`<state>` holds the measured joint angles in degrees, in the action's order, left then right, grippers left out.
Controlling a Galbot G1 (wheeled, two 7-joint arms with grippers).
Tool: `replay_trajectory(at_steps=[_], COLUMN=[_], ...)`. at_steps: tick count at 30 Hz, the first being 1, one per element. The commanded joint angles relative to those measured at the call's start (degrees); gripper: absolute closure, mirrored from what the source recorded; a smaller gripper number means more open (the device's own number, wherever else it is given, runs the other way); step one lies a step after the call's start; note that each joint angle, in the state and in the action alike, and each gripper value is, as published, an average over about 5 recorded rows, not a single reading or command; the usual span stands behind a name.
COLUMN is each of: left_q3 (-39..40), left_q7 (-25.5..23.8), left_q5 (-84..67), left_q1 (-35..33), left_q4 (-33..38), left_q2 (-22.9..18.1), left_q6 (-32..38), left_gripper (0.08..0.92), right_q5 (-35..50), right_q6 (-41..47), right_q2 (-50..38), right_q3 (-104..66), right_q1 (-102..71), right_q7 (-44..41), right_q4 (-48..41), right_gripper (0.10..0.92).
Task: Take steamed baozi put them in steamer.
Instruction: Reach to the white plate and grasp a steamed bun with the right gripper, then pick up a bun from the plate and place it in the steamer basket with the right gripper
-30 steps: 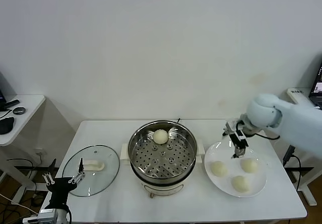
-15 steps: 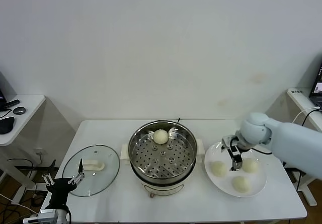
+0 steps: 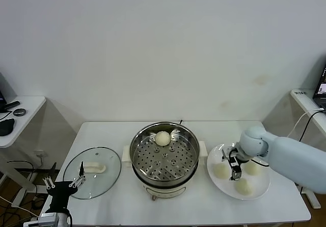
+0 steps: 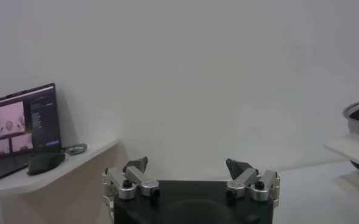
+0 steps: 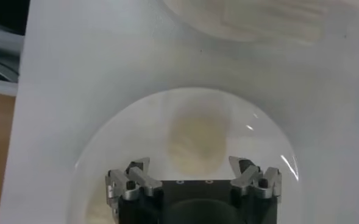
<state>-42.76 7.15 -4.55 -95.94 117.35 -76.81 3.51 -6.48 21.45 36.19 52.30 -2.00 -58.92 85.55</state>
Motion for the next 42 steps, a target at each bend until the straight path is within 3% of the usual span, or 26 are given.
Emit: replay_trajectory(at_steps=[1,8,18,31,42], left_q3=[0.0,0.2,0.4,1.6,1.6], left_q7=[0.0,0.0,0.0,-0.1,-0.2], left_q5=[0.1,0.3,0.3,-0.1,-0.9], left_q1=[0.0,-0.1,-0.1,1.6,2.6], left_q4=[0.1,0.1,0.5,0.2,0.1], left_q2=[0.0,-0.2,-0.2,0.8,2.3], left_q6=[0.1,0.3,0.3,-0.1,-0.6], left_gripper=[0.177,0.177,0.177,0.177,0.177], right_q5=[-0.9,-0.9,-0.4,14.0,36.4], right_q6=[-0.1,-0.2,-1.0,0.3,12.9], right_q2=[0.8,1.8,-0.4,-6.9,7.9], right_q3=[-2.5,-3.3,-3.6,4.2,21.8], right_q1=[-3.1,-4.0,-1.5,27.5,52.7], right_q7=[0.7,0.9,-0.9,-4.5,1.6], right_q4=[-1.5,-2.1,-0.8,5.2,11.6], right_gripper=[0.249,0.345,0.581,0.604,0.616])
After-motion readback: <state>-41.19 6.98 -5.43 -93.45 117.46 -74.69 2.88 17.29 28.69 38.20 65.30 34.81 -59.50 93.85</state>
